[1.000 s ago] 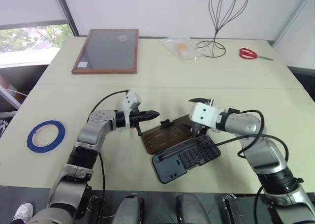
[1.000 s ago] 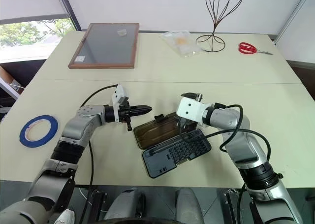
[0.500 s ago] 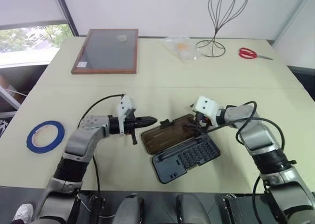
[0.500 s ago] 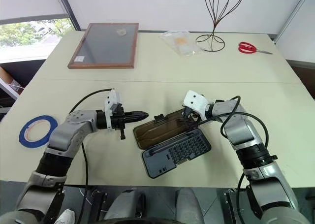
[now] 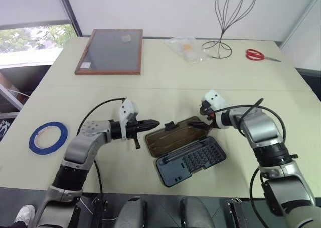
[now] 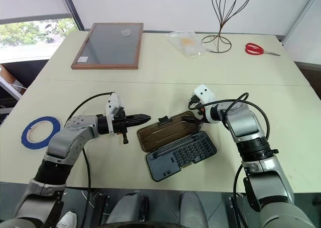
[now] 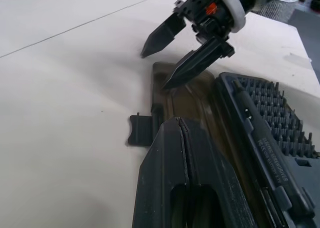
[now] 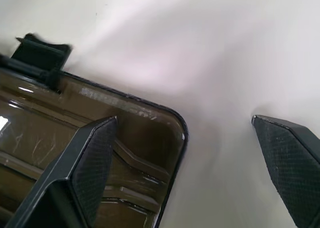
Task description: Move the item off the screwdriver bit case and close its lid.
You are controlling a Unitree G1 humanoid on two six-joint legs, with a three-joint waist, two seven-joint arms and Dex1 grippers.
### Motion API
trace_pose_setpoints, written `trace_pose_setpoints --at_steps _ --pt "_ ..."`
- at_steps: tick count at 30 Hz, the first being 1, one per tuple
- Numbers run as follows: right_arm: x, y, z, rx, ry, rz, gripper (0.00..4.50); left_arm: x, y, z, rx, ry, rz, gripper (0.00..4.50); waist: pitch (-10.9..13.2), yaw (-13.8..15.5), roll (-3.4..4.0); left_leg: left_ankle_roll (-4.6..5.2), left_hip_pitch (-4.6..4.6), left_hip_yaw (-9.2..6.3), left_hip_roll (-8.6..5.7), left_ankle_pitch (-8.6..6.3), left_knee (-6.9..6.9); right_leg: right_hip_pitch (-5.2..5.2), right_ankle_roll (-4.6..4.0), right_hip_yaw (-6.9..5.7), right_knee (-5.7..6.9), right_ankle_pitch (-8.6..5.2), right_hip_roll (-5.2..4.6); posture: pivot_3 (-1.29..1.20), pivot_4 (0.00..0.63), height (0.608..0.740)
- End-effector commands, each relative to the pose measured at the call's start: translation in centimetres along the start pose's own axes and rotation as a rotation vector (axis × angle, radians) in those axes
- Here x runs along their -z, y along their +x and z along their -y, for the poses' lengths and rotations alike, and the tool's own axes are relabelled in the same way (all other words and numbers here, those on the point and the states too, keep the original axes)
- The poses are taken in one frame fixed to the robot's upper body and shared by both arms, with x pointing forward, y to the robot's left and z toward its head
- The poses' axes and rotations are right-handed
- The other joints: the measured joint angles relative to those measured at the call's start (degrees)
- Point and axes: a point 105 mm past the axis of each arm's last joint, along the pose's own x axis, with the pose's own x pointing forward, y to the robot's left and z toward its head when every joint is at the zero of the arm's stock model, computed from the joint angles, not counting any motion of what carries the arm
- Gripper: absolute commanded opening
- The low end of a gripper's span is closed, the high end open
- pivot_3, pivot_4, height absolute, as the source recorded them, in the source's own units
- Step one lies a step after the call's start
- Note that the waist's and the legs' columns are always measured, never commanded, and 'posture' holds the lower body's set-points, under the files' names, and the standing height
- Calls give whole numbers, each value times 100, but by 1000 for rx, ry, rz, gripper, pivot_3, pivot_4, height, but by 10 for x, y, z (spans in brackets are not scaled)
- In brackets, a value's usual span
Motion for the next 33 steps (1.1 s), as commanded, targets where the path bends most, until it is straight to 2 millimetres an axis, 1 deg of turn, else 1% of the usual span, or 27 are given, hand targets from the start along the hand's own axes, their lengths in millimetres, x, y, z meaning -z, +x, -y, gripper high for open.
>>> trace_pose_setpoints --at_steps 1,2,4,6,7,10,11,16,21,24,25,29,33 --pt "1 -11 6 37 44 -3 4458 -11 -3 -1 -11 35 37 0 0 -1 0 0 0 0 0 0 0 0 0 0 0 0 0 0 150 740" --pt "2 -12 6 40 57 -10 4230 -11 -3 -1 -13 36 37 0 0 -5 0 1 -1 0 0 0 0 -1 0 0 0 0 0 0 150 740" --pt "6 -14 5 48 80 -21 3628 -12 -3 -2 -17 38 37 0 0 -7 0 2 -2 0 0 -1 0 -4 0 0 0 0 0 0 150 740" --pt "9 -15 6 68 85 -34 2604 -12 -2 -3 -19 40 38 0 0 -6 0 2 -3 0 0 -1 0 -5 0 -1 0 0 1 0 150 740" --pt "11 -15 6 76 85 -37 2170 -12 -2 -4 -22 41 38 0 0 -8 0 3 -4 0 0 -1 0 -5 0 -1 0 0 1 0 150 740" --pt "13 -14 3 80 93 -46 517 -13 -1 -5 -25 44 40 0 0 -11 0 8 -4 1 0 -5 0 -5 0 0 0 0 0 0 150 740" --pt "14 -13 1 75 90 -47 40 -13 -1 -5 -25 46 40 0 0 -9 0 8 -4 1 0 -5 0 -5 0 -1 0 0 1 0 150 740" --pt "13 -12 -7 68 89 -56 13 -15 -3 -8 -37 54 44 0 0 -10 0 9 -3 0 -1 -5 2 -3 0 -1 -1 0 0 0 150 740" --pt "12 -10 -4 137 122 -68 13 -17 -3 -11 -52 58 51 0 0 -17 -1 9 -3 0 1 -5 0 -5 0 -1 0 0 3 0 150 740" --pt "12 -7 8 266 244 -85 13 -16 -4 -10 -58 59 52 0 -1 -55 -1 9 3 2 2 -5 1 -1 0 0 2 0 3 0 150 740" --pt "13 -6 9 290 282 -100 13 -16 -4 -10 -59 58 52 0 -1 -60 -1 9 7 2 4 -5 1 0 0 0 2 1 5 0 150 740" --pt "12 -5 7 356 327 -140 13 -16 -4 -10 -60 58 51 0 -1 -43 0 7 16 0 5 -3 1 1 -12 2 7 8 9 0 150 740" --pt "5 -5 15 446 378 -142 13 -17 -4 -10 -57 58 52 0 -2 -49 1 6 16 -1 4 -3 2 1 -15 2 7 11 9 0 150 740"
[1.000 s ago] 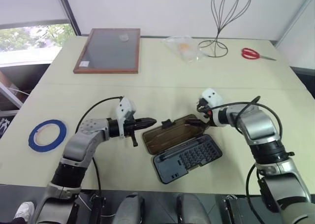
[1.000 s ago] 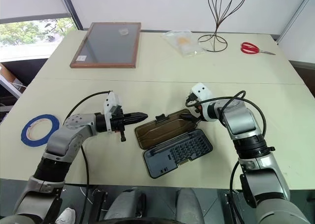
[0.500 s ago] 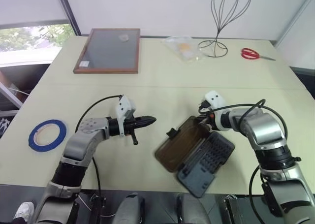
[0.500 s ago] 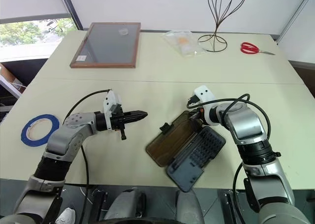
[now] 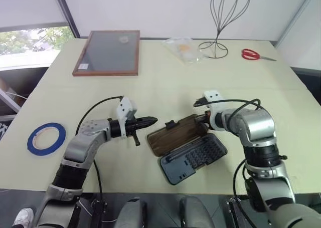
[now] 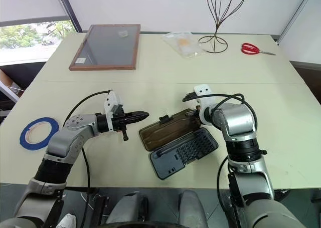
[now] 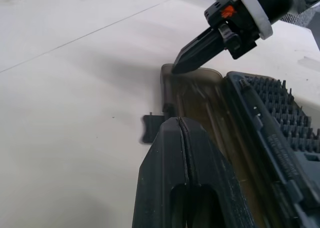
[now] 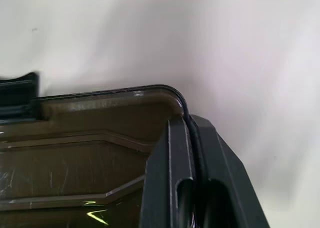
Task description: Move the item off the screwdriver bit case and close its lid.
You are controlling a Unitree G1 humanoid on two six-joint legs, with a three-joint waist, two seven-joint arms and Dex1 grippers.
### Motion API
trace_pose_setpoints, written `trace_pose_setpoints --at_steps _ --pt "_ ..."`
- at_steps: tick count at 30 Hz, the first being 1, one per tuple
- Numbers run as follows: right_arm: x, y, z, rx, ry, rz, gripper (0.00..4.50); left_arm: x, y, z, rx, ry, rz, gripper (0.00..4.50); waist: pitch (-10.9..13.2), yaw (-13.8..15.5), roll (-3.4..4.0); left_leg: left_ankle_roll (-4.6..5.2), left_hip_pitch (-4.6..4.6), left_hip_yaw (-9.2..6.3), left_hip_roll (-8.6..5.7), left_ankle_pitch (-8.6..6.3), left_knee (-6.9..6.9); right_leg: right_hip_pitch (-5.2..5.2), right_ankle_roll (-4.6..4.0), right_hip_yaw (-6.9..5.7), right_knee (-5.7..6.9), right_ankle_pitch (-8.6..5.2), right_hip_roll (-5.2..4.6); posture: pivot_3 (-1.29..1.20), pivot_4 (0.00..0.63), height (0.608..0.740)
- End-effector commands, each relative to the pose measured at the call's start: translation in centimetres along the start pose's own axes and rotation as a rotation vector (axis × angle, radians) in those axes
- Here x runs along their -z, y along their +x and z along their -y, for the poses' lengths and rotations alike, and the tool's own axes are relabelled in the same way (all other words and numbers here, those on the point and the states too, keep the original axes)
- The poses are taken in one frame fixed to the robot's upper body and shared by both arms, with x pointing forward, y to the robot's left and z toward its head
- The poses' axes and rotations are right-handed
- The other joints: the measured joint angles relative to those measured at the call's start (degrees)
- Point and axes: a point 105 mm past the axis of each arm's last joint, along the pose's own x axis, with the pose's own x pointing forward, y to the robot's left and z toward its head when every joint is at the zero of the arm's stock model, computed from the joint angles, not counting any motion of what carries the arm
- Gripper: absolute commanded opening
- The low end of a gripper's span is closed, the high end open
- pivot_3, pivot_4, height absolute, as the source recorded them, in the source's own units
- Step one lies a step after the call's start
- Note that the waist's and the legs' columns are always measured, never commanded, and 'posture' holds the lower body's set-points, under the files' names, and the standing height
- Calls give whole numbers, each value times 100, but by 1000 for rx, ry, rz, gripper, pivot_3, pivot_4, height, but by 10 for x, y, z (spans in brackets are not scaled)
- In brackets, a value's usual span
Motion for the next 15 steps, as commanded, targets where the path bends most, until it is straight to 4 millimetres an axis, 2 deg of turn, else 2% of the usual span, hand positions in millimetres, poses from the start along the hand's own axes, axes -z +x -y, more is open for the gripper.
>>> trace_pose_setpoints --at_steps 1,8,15 --pt "2 1 28 176 91 -29 13 -15 -2 -1 0 46 41 0 0 -3 1 0 0 0 0 0 0 0 0 0 1 0 0 0 150 740" --pt "-5 4 41 287 282 -25 13 -16 -1 -1 1 49 42 0 -1 14 2 0 -1 0 -2 1 0 -1 -1 0 2 1 0 0 150 740" --pt "-1 4 40 340 391 -68 13 -16 -2 -1 1 55 37 0 0 43 4 0 -4 -6 -7 1 -1 -1 -1 -1 3 1 -1 0 150 740"
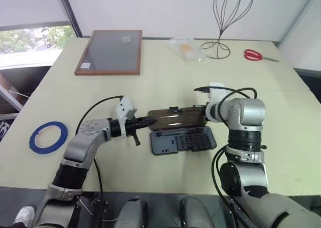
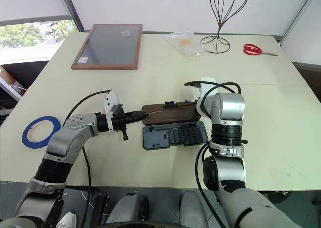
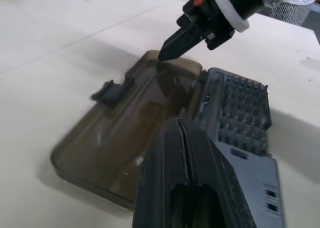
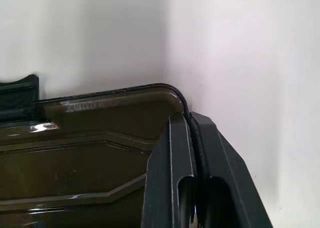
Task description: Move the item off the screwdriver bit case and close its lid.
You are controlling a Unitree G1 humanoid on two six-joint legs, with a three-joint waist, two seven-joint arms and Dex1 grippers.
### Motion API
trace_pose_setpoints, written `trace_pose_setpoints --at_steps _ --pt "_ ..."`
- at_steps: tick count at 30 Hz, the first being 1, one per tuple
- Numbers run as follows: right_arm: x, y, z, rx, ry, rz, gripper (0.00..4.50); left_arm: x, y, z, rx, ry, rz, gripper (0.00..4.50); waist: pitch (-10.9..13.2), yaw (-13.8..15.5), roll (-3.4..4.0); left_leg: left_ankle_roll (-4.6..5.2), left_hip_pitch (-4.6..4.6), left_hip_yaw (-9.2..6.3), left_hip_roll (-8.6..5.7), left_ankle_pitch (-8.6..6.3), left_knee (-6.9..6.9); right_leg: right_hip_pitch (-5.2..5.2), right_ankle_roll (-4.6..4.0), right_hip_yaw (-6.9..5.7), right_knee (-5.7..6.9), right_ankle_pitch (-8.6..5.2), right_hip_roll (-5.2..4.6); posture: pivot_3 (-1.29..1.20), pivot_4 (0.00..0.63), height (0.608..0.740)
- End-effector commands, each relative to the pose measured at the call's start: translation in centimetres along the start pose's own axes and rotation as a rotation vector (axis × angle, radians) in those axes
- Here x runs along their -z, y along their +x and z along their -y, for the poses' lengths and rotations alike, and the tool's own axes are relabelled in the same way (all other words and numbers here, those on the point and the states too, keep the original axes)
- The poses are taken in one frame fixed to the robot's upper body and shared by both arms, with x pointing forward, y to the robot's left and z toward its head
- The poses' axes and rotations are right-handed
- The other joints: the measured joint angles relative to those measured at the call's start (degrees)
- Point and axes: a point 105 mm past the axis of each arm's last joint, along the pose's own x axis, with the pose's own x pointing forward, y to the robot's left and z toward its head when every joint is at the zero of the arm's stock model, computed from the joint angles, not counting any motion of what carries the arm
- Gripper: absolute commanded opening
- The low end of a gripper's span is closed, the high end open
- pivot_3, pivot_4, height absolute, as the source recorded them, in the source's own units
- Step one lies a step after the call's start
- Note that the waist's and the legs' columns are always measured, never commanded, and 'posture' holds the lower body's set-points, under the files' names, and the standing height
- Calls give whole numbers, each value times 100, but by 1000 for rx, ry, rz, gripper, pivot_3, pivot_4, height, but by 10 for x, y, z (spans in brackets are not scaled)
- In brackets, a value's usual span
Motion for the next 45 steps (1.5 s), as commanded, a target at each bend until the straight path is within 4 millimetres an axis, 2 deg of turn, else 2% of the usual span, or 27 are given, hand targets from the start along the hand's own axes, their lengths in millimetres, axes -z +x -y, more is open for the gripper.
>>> trace_pose_setpoints --at_steps 1,18,19,21,24,28,33,36,45 --pt "8 0 26 144 62 -47 13 -15 -2 -1 0 53 35 0 1 3 1 0 -1 -2 -1 0 0 0 0 0 0 0 0 0 150 740" --pt "11 -2 10 90 9 -49 13 -15 -3 -1 2 55 33 0 2 -12 3 1 -3 -6 -5 -1 -15 -5 0 -2 -1 0 1 0 150 740" --pt "11 -2 9 84 3 -47 559 -15 -3 -1 3 55 32 0 2 -13 3 1 -3 -6 -5 -1 -15 -5 0 -2 -1 -1 1 0 150 740" --pt "10 -3 7 73 -9 -39 1306 -15 -3 0 5 54 31 0 2 -35 3 1 -4 -5 -5 -1 -17 -7 0 -2 -2 -1 1 0 150 740" --pt "7 -4 4 58 -29 -22 2851 -15 -4 0 12 53 32 0 3 -55 4 1 -4 -4 -3 -1 -20 -9 0 -2 -2 -1 3 0 150 740" --pt "0 -8 -1 18 -80 25 4457 -22 -6 7 67 39 61 0 5 -111 8 1 -4 -2 2 0 -28 -17 0 -1 -2 -1 8 0 150 740" --pt "-15 -20 -13 -71 -171 152 4457 -21 -10 26 197 13 35 0 12 -196 19 0 -34 -1 4 0 -33 -52 0 0 0 -1 8 0 150 740" --pt "-27 -29 -25 -177 -223 253 4457 -8 -12 33 255 8 -34 0 20 -196 31 -11 -60 0 4 7 -32 -78 1 0 1 0 9 0 150 740" --pt "-59 -44 -48 -427 -345 404 4457 39 -6 24 222 21 -165 0 23 -177 34 -15 -76 1 2 10 -27 -85 1 -2 -4 -1 9 0 150 740"
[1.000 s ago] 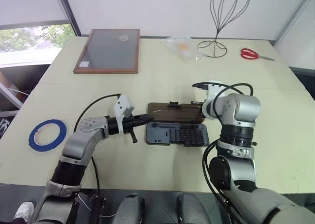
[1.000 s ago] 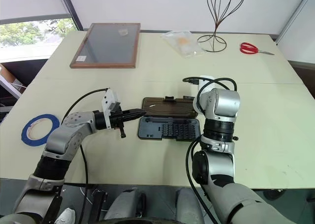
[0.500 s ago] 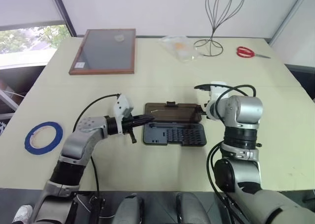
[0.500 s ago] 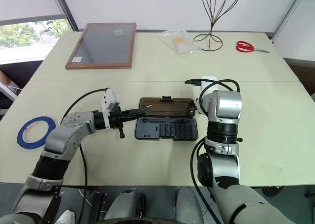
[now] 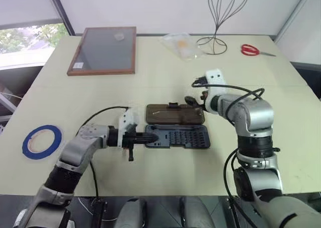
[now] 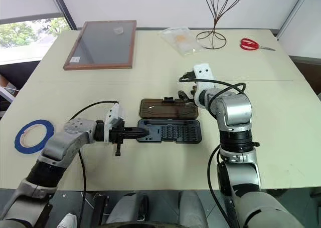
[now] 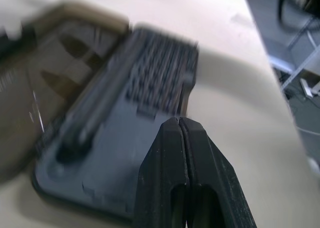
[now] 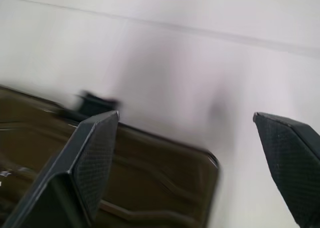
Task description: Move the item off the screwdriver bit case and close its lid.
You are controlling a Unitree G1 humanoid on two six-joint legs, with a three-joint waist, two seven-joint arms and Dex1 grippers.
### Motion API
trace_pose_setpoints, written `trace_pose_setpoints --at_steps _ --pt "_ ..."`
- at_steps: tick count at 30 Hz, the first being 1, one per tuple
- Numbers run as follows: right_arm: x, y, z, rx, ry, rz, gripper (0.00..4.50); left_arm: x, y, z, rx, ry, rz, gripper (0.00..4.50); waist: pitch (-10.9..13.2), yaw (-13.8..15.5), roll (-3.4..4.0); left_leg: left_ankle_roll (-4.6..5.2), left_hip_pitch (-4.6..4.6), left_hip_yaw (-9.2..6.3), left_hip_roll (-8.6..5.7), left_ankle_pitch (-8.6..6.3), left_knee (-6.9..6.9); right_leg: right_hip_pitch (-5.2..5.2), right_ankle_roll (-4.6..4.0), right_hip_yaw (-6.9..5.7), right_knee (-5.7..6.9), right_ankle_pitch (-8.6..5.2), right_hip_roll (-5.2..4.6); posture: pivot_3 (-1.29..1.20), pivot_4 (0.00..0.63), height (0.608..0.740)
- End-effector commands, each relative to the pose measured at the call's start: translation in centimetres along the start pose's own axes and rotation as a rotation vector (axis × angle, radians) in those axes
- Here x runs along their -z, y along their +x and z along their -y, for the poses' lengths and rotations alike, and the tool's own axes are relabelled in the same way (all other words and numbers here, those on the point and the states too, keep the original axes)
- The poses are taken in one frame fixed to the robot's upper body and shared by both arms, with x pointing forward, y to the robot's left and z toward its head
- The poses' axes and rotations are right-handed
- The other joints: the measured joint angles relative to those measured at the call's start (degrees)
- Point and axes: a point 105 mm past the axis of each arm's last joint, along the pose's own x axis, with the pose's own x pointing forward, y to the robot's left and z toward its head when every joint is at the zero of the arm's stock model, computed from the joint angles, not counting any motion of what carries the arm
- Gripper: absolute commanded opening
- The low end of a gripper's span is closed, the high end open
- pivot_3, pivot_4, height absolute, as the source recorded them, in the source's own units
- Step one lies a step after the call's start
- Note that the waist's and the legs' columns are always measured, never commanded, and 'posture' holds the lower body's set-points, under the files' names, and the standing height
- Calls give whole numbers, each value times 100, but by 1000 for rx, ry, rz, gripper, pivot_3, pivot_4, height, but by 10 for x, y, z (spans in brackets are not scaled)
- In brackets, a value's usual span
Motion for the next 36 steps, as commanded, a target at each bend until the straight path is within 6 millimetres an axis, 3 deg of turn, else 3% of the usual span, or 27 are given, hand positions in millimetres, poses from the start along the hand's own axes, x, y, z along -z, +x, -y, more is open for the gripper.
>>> trace_pose_setpoints --at_steps 1,5,12,20,30,33,36 --pt "-29 -4 -8 -97 -66 93 4457 6 3 -6 -23 39 -11 0 0 1 0 0 0 0 0 0 1 0 0 0 0 0 0 0 150 740" --pt "-30 1 -12 -188 -247 58 4457 13 6 -13 -48 35 -10 0 0 3 0 0 0 0 0 0 6 2 0 -1 0 0 0 0 150 740" --pt "3 17 -8 -337 -519 -86 4457 15 9 -14 -64 29 9 0 -1 1 0 10 0 0 1 -5 18 7 1 -2 1 0 0 0 150 740" --pt "13 43 5 -321 -566 -116 4457 17 6 -14 -90 29 14 0 -1 -7 0 -18 0 0 3 10 23 7 1 -2 2 0 -1 0 150 740" --pt "12 52 19 -308 -572 -127 4457 14 6 -14 -106 36 20 0 -1 -6 1 -27 4 0 5 15 30 12 1 -2 5 0 0 0 150 740" --pt "16 52 20 -317 -588 -141 3572 14 6 -14 -112 35 22 0 -1 -7 1 -29 8 0 5 17 31 16 1 -2 7 1 0 0 150 740" --pt "24 52 19 -345 -608 -170 2141 13 5 -17 -128 34 25 0 -1 -5 1 -29 12 0 5 19 33 19 0 -2 10 1 0 0 150 740"
